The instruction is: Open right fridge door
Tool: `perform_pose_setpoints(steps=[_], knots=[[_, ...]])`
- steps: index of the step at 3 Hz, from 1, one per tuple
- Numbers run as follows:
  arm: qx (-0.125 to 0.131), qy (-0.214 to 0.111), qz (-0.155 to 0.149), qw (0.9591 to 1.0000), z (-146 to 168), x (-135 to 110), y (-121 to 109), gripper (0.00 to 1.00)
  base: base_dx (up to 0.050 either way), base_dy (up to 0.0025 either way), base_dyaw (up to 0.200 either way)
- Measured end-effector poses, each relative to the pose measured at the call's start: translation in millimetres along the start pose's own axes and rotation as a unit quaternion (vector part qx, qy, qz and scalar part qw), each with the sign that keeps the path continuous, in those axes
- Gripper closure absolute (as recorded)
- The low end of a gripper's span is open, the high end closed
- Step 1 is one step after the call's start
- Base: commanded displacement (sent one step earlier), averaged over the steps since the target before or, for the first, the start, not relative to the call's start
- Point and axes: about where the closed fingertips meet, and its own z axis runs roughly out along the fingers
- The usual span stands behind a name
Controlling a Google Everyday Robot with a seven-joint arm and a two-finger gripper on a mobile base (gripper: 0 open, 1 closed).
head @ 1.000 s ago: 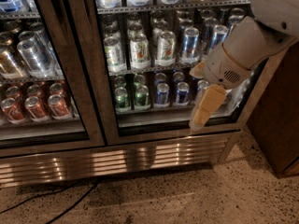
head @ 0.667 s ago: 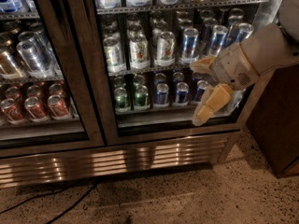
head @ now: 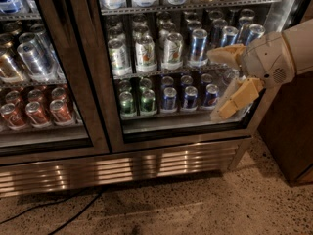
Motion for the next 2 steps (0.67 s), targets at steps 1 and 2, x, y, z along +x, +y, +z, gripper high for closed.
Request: perform_pose_setpoints(steps=[1,2], knots=[[-0.013,-0.027,0.006,0.9995,11.4,-2.2,-0.6,0.00,0.000,0.00000,0.000],[-0.033,-0.070,-0.009,0.9969,38.8,-35.1,9.1,0.00,0.000,0.00000,0.000]])
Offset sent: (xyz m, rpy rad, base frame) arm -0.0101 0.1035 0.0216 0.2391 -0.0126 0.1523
